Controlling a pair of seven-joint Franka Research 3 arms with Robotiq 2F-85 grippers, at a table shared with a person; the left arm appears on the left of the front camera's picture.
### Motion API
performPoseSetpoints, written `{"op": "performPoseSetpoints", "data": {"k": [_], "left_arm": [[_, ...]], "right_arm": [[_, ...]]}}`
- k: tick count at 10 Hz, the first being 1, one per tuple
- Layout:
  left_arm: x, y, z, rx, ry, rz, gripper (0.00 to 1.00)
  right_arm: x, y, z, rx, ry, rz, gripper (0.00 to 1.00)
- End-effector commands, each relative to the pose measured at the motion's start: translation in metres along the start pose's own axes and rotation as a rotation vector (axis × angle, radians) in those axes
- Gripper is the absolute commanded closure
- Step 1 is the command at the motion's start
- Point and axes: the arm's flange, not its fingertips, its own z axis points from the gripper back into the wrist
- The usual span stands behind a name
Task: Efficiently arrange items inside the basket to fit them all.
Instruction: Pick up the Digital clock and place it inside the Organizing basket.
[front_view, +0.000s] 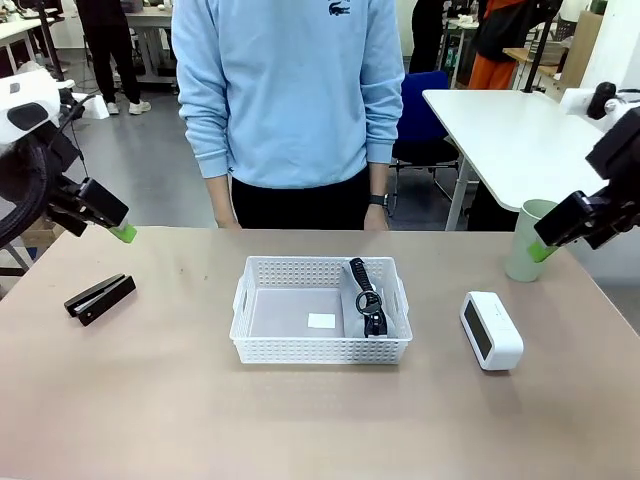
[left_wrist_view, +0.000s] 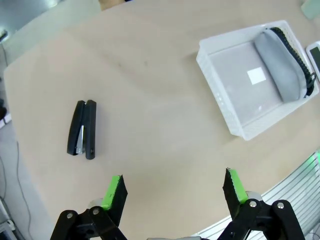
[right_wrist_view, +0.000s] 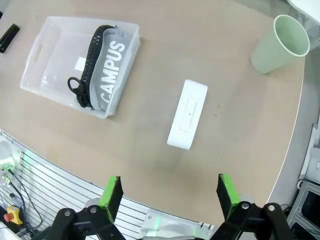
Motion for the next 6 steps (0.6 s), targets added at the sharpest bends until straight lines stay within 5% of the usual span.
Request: {"op": "performPoseSetpoints", "data": {"k": [1,2,4,6], "left_arm": [[0.0,0.0,0.0,0.0,0.0,0.0,0.0],[-0.012,0.009,0.008,-0.165,0.0,-0.126,0.0],[-0.036,0.061,0.022,-0.514,-0.077,-0.052,0.0],[-0.047,0.081,0.017,-0.669,-0.183,0.023,0.0]], "right_arm": [[0.001,-0.004,-0.003,0.047,0.038,0.03,0.0],[0.0,-0.017,-0.002,0.137,0.043,0.04,0.0],[-0.011,-0.097,-0.005,0.487,0.005,-0.098,0.0],[-0.021,-0.131,-0.016,0.62,-0.078,-0.18,0.0]]}}
